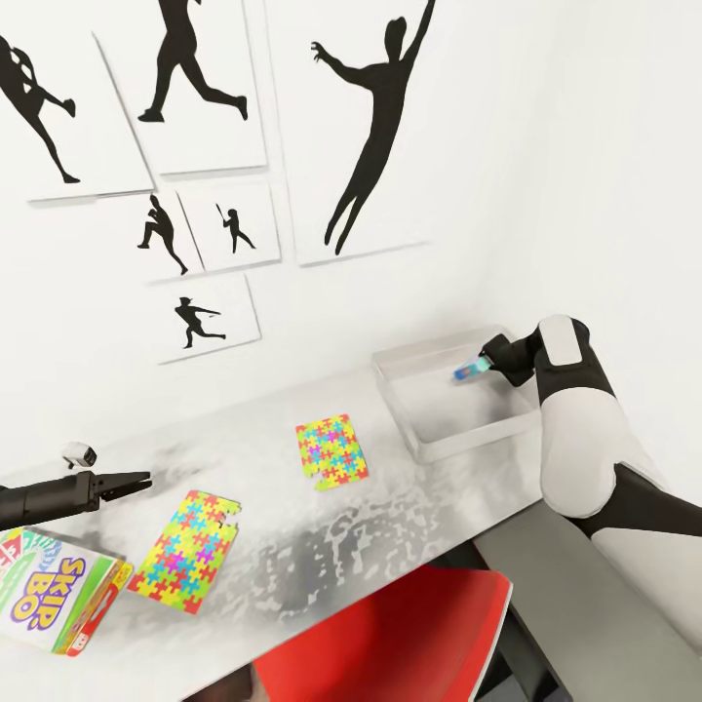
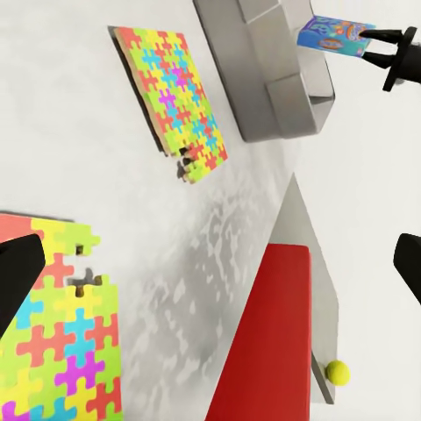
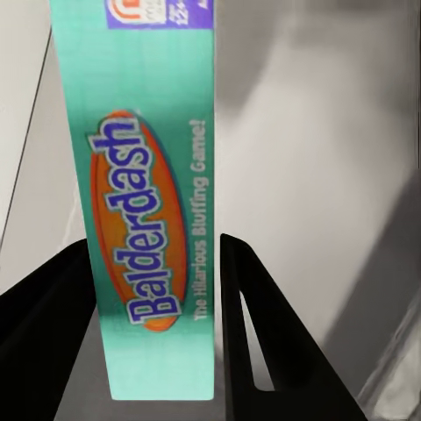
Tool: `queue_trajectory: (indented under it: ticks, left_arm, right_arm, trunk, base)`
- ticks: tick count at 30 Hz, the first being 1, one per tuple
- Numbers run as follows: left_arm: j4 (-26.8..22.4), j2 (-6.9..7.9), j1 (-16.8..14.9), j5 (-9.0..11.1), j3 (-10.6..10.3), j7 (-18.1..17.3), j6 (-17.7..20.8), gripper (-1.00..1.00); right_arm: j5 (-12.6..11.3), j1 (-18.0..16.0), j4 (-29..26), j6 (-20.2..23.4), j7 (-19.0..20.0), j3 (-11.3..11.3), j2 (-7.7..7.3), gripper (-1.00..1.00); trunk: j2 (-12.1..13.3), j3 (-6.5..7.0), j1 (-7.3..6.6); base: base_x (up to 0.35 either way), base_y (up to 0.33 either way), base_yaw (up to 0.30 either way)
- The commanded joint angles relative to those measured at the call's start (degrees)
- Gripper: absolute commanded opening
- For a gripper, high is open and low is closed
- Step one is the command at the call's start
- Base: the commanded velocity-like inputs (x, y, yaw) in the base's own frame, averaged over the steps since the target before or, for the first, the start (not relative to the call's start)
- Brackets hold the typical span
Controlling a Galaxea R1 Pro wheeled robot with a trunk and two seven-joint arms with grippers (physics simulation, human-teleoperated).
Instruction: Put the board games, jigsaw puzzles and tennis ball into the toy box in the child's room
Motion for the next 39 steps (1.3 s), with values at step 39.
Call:
queue_trajectory:
  ticks: [39]
  left_arm:
    - [-0.1,0.02,0.0,0.0,0.0,-0.2,0.7,1.0]
  right_arm:
    - [-4.7,0.3,0.0,-4.7,-1.1,-0.6,-0.54,-1.0]
  trunk:
    - [-0.1,-2.11,0.03]
  base:
    - [0.0,0.0,0.0]
